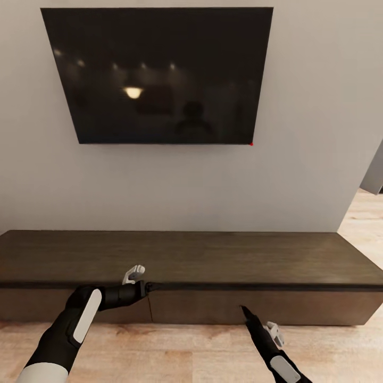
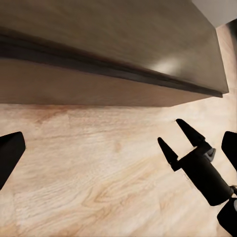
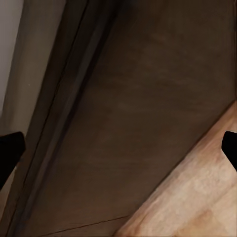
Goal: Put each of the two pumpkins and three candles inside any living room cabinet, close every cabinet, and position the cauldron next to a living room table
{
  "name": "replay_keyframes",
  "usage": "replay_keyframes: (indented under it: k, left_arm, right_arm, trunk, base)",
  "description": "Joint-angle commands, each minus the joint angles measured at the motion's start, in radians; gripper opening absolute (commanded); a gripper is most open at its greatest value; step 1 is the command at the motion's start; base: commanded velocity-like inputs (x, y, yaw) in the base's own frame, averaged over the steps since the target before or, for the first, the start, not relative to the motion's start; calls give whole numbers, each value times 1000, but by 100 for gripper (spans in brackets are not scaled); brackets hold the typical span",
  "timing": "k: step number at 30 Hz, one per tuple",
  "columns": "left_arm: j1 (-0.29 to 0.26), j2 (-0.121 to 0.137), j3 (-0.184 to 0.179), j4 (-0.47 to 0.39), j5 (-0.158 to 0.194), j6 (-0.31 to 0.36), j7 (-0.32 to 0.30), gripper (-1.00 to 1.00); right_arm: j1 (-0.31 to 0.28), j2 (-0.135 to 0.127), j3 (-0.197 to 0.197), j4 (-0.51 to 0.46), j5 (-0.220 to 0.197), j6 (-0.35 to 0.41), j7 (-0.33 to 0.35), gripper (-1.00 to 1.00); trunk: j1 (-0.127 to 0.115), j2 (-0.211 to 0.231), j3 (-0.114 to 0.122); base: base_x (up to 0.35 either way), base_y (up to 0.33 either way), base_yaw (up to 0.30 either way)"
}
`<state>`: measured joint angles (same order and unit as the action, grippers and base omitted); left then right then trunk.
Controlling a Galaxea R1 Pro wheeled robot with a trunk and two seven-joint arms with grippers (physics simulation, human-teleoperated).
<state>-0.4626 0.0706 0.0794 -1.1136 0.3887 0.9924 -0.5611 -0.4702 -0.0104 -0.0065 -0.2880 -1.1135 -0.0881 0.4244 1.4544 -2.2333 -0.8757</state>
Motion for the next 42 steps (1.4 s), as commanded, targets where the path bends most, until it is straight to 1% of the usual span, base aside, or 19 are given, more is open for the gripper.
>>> replay_keyframes:
  k: [1,4,6,7,8,10,11,12,13,15,17,19,22,27,29,31,33,38,42]
  left_arm:
    - [-1,1,2,0,-3,5,-6,100]
    - [-1,-1,2,0,-2,5,-6,100]
    - [-1,-4,2,1,-2,5,-6,100]
    - [-1,-5,2,1,-2,5,-6,100]
    - [-1,-5,2,1,-2,5,-6,100]
    - [-1,-6,2,1,-2,5,-6,100]
    - [-1,-6,2,2,-2,5,-6,100]
    - [-1,-6,2,2,-2,5,-6,100]
    - [-1,-6,2,3,-2,5,-6,100]
    - [-1,-6,2,6,-2,5,-6,100]
    - [-1,-6,2,6,-2,5,-6,100]
    - [-1,-6,2,6,-2,5,-6,100]
    - [-1,-8,-10,6,-2,5,-6,100]
    - [-1,-9,-24,6,-2,5,-14,100]
    - [-1,-8,-26,6,-2,5,-40,100]
    - [-1,-8,-30,7,-3,5,-80,100]
    - [-1,-7,-32,9,-3,5,-93,100]
    - [-1,-6,-34,10,-2,5,-104,100]
    - [-1,-7,-35,11,-3,5,-106,100]
  right_arm:
    - [-1,-1,-1,2,-14,-2,4,100]
    - [-1,-3,-3,2,-31,0,5,100]
    - [-1,-6,-3,0,-58,5,10,100]
    - [-1,-10,-3,-1,-83,7,13,100]
    - [-1,-17,-2,0,-120,8,21,100]
    - [-1,-33,0,1,-206,10,51,100]
    - [-1,-37,0,1,-224,10,62,100]
    - [-1,-43,1,1,-253,14,89,100]
    - [-1,-46,2,1,-263,17,104,100]
    - [-1,-53,2,3,-290,45,172,100]
    - [-1,-55,2,4,-301,83,224,100]
    - [-1,-56,2,4,-308,109,249,100]
    - [-1,-57,2,3,-309,137,259,100]
    - [-1,-57,1,3,-313,143,270,100]
    - [-1,-57,1,4,-318,144,299,100]
    - [-1,-56,1,4,-320,145,350,100]
    - [-1,-55,1,3,-319,140,367,100]
    - [-1,-53,0,1,-320,131,383,100]
    - [-1,-54,-1,1,-324,131,398,100]
  trunk:
    - [4,-8,-4]
    - [15,-29,-14]
    - [23,-43,-20]
    - [27,-50,-23]
    - [31,-57,-26]
    - [38,-71,-32]
    - [42,-78,-35]
    - [46,-85,-39]
    - [50,-92,-42]
    - [57,-106,-48]
    - [65,-120,-54]
    - [73,-134,-61]
    - [84,-155,-70]
    - [103,-190,-86]
    - [111,-204,-92]
    - [119,-218,-98]
    - [126,-232,-104]
    - [146,-267,-120]
    - [147,-268,-136]
  base:
    - [0,0,0]
    - [0,0,0]
    - [0,0,0]
    - [0,0,0]
    - [0,0,0]
    - [0,0,0]
    - [0,0,0]
    - [0,0,0]
    - [0,0,0]
    - [0,0,0]
    - [0,0,0]
    - [0,0,0]
    - [0,0,0]
    - [0,0,0]
    - [0,0,0]
    - [0,0,0]
    - [0,0,0]
    - [0,0,0]
    - [0,0,0]
